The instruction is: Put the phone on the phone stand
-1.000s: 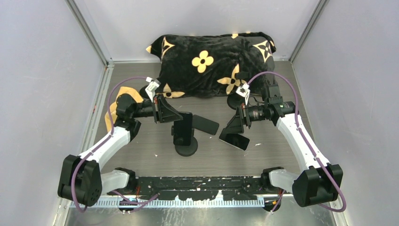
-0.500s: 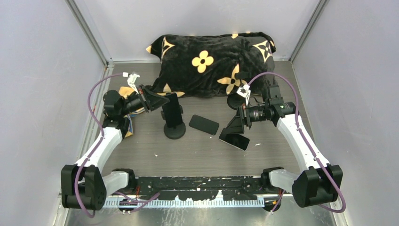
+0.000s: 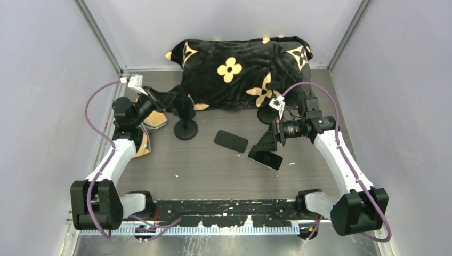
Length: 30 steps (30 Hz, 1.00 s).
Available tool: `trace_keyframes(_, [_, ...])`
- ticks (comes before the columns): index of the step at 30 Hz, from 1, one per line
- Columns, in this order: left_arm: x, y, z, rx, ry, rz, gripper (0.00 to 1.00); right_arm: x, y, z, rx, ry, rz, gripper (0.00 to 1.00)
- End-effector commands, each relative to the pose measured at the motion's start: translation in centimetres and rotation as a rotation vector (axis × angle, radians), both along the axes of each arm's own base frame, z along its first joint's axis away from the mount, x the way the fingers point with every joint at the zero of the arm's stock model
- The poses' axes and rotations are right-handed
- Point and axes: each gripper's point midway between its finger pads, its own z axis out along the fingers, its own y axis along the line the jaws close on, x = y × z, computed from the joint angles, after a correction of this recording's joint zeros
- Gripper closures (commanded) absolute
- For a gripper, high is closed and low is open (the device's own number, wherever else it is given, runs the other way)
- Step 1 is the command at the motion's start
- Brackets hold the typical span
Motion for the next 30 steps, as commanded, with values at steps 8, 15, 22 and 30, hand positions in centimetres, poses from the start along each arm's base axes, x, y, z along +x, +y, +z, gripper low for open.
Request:
trace_keyframes(8, [4.6, 5.1, 3.9, -0.013, -0.199, 0.227, 0.99, 0.0, -0.1, 1.0, 0.025, -0.049, -0.001, 0.0])
trace_keyframes(15, [4.0, 5.3, 3.2, 0.012, -0.151, 0.227, 0.54, 0.2, -0.2, 1.0, 0.023, -0.044, -0.005, 0.0])
trace_keyframes(22, [1.8, 6.1, 2.8, 0.036, -0.049, 0.284, 0.28, 0.6, -0.3, 1.0, 0.016, -0.048, -0.014, 0.01])
trace_keyframes(30, [-3.9, 5.6, 1.9, 0.033, 0.086, 0.284, 0.26, 1.3, -1.7, 1.3, -0.048, -0.121, -0.047, 0.0])
